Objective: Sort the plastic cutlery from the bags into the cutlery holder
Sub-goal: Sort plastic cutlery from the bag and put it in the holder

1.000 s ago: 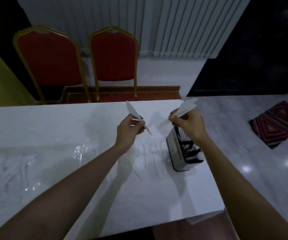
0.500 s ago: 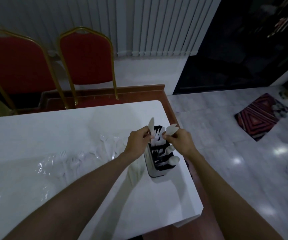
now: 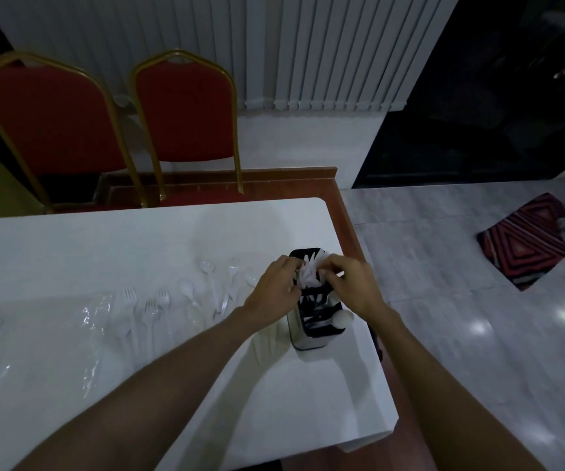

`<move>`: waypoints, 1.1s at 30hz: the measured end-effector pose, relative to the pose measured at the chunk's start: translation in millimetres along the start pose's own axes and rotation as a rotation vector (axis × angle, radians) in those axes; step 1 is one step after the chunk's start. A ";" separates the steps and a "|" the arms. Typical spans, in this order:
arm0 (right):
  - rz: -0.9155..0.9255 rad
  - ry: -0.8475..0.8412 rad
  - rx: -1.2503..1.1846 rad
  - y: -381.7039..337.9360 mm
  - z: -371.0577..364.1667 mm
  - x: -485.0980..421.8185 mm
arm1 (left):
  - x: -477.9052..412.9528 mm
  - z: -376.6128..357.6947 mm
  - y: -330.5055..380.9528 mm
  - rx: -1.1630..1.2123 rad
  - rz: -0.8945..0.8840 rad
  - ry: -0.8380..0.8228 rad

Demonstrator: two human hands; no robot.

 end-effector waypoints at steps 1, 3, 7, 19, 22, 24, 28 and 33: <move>0.017 -0.027 0.043 0.1 -5.3 1.7 | 3.6 1.6 0.3 0.007 0.004 0.011; -0.004 0.017 0.034 -0.7 -8.8 3.7 | 11.9 9.1 -1.0 0.008 0.017 0.053; -0.006 0.259 -0.106 -28.8 2.5 4.4 | 33.6 33.9 -24.0 -0.012 0.068 0.167; 0.186 -0.143 -0.084 -127.7 -151.1 23.3 | 182.7 103.9 -156.6 -0.092 0.679 0.516; 0.103 -0.243 -0.048 -123.7 -196.4 37.0 | 224.9 115.7 -181.9 -0.064 0.923 0.642; 0.044 -0.253 -0.014 -119.3 -217.2 44.8 | 241.9 117.9 -193.5 -0.034 1.023 0.617; -0.030 -0.288 0.073 -112.3 -245.9 57.1 | 254.2 112.3 -208.4 0.011 1.128 0.444; -0.090 -0.320 0.131 -104.6 -261.0 66.1 | 247.4 113.4 -217.8 0.023 1.118 0.401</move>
Point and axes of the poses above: each hand's wrist, its own x-axis away from the middle knuckle, its own z-axis out of the back of the hand, y = z × x, the point moved 5 cm from there along -x, towards the middle knuckle, and after that the axes turned 6 degrees about -z, right-handed, at the moved point
